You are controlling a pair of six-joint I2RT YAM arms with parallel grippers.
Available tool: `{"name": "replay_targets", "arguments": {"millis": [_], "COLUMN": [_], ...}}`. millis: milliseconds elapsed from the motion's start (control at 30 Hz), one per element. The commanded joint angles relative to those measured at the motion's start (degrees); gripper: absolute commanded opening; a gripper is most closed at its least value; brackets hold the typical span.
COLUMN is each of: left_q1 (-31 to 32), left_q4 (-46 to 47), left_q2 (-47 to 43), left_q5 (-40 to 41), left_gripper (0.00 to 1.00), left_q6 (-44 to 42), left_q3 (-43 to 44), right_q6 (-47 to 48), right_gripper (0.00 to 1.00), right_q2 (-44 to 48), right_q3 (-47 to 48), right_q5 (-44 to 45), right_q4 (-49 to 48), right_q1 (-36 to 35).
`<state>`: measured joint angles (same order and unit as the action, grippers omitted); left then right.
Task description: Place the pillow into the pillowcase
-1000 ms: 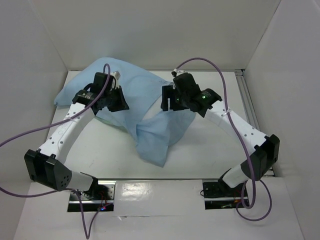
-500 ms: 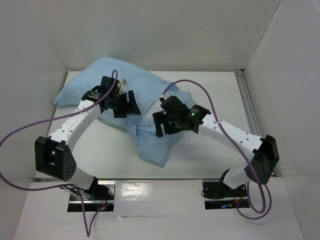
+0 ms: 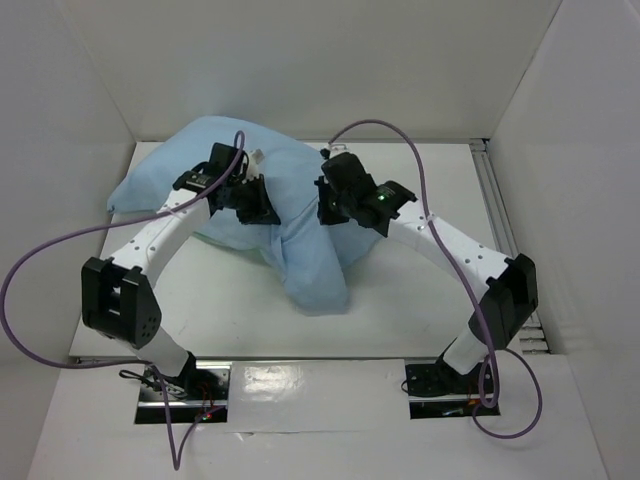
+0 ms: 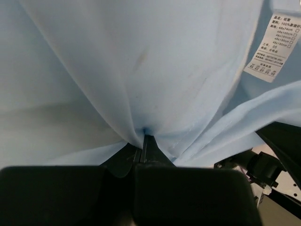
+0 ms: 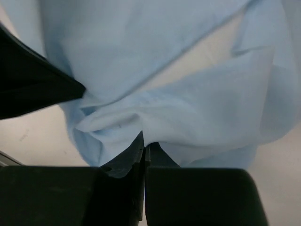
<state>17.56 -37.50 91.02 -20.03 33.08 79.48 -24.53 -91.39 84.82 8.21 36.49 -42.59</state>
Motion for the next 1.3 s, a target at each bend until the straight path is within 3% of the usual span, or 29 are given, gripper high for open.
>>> {"name": "replay_targets", "arguments": {"millis": [0, 67, 100, 233, 367, 567, 700, 867, 900, 933, 1000, 1067, 1100, 1200, 1267], "left_q1": [0.1, 0.1, 0.1, 0.6, 1.8, 4.8, 8.0, 9.8, 9.8, 9.8, 9.8, 9.2, 8.5, 5.8, 3.3], "left_q4": [1.9, 1.9, 1.9, 1.3, 4.6, 8.7, 8.8, 7.5, 7.5, 6.8, 5.4, 2.8, 1.5, -4.9, -7.5], "left_q2": [-4.1, -5.2, -6.0, -6.0, -3.4, 6.0, 13.1, 20.9, 21.5, 21.5, 21.5, 18.1, 16.7, 9.4, 4.1], "left_q5": [-0.2, -0.7, -3.1, -5.9, -7.7, -9.6, -12.8, -16.6, -17.7, -17.7, -16.0, -14.2, -12.0, -4.2, 1.8], "left_gripper": [0.00, 0.00, 0.00, 0.00, 0.00, 0.00, 0.00, 0.01, 0.25, 0.41, 0.68, 0.83, 0.83, 0.84, 0.84], "left_q6": [0.5, 0.5, 0.5, 1.0, 4.0, 6.6, 7.1, 7.1, 6.6, 5.8, 4.3, 1.8, 0.9, -2.5, -3.0], "left_q3": [5.8, 7.6, 11.4, 13.3, 13.9, 22.4, 30.9, 37.5, 37.5, 37.5, 37.0, 37.0, 37.0, 34.8, 31.1], "right_q6": [3.4, 4.8, 6.2, 7.9, 7.1, 6.0, 7.2, 7.7, 7.1, 7.1, 7.7, 8.2, 8.2, 6.0, 4.6], "right_gripper": [0.00, 0.00, 0.00, 0.00, 0.00, 0.00, 0.00, 0.00, 0.00, 0.00, 0.22, 0.59, 0.79, 0.94, 0.98], "right_q2": [1.0, 1.0, -3.0, -9.5, -13.0, -13.0, -16.4, -17.1, -16.2, -14.5, -12.8, -9.1, -7.5, 0.0, 5.9], "right_q3": [6.8, 8.9, 11.7, 16.2, 15.2, 12.4, 15.8, 18.8, 16.9, 16.1, 14.1, 12.2, 9.9, 3.8, 0.3], "right_q5": [1.2, -1.2, -1.7, -1.2, 0.8, -4.6, -5.7, -16.4, -17.9, -18.7, -16.9, -12.4, -10.4, -3.9, -1.4], "right_q4": [-8.1, -10.0, -9.7, -7.3, -7.5, -6.9, -6.2, -11.6, -12.8, -12.8, -11.0, -7.3, -6.1, -1.9, -0.1], "right_q1": [-0.2, -0.2, -0.2, 1.2, 6.4, 17.3, 19.2, 19.2, 19.2, 19.2, 19.2, 19.2, 19.9, 23.0, 25.3]}}
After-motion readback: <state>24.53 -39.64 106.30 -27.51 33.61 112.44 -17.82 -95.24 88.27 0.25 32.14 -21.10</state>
